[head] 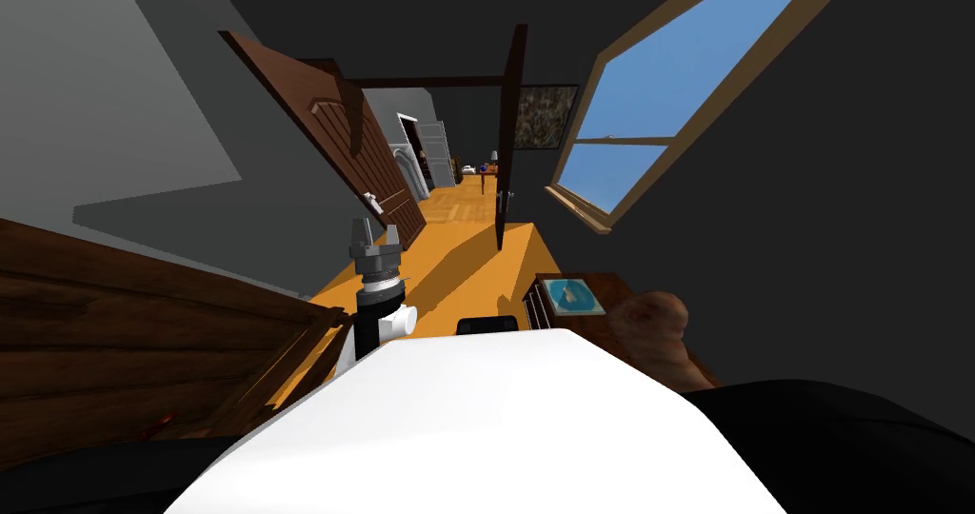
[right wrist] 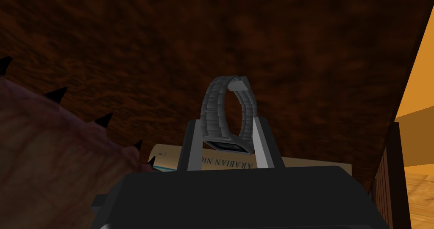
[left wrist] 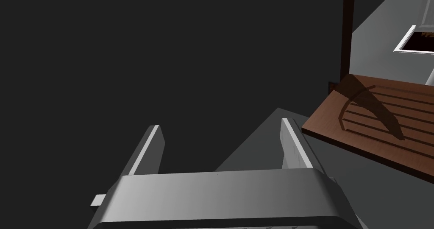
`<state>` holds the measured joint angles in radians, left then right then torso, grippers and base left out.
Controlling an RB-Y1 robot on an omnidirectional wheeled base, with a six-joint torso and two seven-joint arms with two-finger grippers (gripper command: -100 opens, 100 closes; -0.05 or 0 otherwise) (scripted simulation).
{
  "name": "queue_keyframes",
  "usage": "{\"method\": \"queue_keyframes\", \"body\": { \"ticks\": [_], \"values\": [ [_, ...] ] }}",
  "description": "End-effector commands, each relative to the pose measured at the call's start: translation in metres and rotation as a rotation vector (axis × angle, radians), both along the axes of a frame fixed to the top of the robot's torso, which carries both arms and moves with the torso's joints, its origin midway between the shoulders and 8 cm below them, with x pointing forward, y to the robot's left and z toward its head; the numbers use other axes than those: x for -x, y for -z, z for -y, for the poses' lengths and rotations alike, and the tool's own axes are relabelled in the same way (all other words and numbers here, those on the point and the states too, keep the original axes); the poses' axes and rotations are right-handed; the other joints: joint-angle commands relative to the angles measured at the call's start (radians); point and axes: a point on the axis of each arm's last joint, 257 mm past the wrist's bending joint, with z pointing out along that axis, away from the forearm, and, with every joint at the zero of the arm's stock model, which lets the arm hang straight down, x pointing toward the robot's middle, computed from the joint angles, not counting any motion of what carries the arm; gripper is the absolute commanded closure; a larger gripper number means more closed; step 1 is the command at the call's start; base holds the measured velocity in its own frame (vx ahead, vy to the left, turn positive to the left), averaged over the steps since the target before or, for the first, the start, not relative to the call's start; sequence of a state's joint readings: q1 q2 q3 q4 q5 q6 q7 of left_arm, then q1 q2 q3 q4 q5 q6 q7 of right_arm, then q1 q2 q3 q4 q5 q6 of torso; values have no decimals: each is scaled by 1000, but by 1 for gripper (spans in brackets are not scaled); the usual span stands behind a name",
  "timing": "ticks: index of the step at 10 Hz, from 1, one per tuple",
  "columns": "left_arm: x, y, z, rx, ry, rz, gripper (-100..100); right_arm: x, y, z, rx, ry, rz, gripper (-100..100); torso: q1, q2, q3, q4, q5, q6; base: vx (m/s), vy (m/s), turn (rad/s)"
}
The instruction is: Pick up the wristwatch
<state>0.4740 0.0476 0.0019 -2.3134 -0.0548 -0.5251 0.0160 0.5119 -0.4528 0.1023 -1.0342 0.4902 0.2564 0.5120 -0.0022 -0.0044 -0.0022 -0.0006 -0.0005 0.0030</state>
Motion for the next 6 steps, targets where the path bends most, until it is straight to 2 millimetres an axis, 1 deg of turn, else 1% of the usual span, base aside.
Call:
{"method": "queue_keyframes", "body": {
  "ticks": [1, 3, 4, 5, 6],
  "values": [
    [0, 0, 0, 0, 0, 0, 0, 9, -5, 0, -1, -4, -1, 100, 0, 0, 0, 0, 0, 0, 77, 29, -58],
    [0, 0, 0, 0, 0, 0, 0, 18, -10, 0, -3, -10, -3, 100, 2, -3, -2, 0, 0, 0, 79, 32, -38],
    [0, 0, 0, 0, 0, 0, 0, 21, -12, -1, -4, -12, -4, 100, 2, -3, -1, 0, 0, -1, 38, 15, -12],
    [0, 0, 0, 0, 0, 0, 0, 19, -11, 0, -4, -11, -3, 100, 1, -1, -1, 0, 0, -1, 13, 6, -5],
    [0, 0, 0, 0, 0, 0, 0, 19, -11, -1, -4, -11, -2, 0, 0, 0, 0, 0, 0, -1, 0, 0, 0]
  ]
}}
